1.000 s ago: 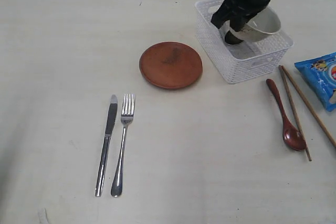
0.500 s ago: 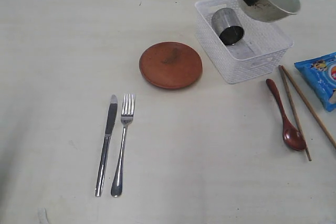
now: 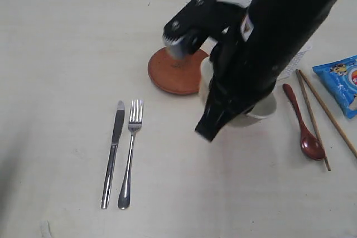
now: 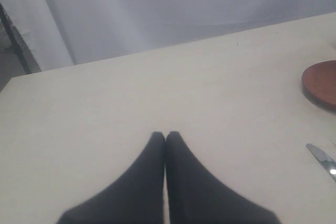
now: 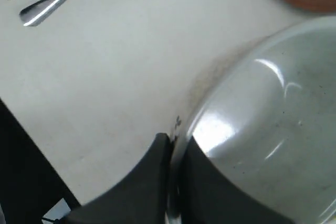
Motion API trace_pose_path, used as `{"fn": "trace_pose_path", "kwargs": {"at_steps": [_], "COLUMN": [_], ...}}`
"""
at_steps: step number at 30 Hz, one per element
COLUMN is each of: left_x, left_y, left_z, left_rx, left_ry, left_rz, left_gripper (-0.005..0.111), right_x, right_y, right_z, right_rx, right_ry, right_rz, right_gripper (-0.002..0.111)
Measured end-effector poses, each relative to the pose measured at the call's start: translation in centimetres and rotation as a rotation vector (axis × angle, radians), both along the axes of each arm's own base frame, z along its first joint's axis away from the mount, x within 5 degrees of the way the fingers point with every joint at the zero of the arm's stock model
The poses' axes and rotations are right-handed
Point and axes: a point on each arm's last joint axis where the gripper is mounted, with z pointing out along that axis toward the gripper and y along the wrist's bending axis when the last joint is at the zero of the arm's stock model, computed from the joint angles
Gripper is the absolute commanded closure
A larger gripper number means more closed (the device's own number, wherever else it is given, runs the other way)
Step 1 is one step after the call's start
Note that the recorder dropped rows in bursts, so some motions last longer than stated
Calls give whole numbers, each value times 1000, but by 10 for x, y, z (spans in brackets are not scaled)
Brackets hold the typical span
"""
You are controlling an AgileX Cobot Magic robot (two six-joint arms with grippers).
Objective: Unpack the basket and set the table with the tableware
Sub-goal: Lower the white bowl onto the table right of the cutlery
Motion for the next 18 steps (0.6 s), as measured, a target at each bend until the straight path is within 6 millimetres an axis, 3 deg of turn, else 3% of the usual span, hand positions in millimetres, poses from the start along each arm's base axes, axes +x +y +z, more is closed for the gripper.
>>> {"fn": "trace_pose_path", "kwargs": {"at_steps": [7,18], "left_x": [0,0], "left_y": [0,0], "left_z": [0,0], "left_rx": [0,0], "left_ry": [0,0], "left_rz": [0,0], "left_gripper": [107,107], "right_x": [-30,-26], "right_y": [36,59], "right_z": [-22,-78], "right_rx": [49,-59], "right_ry": [-22,56], "right_rz": [132,157], "right_gripper": [108,108]}}
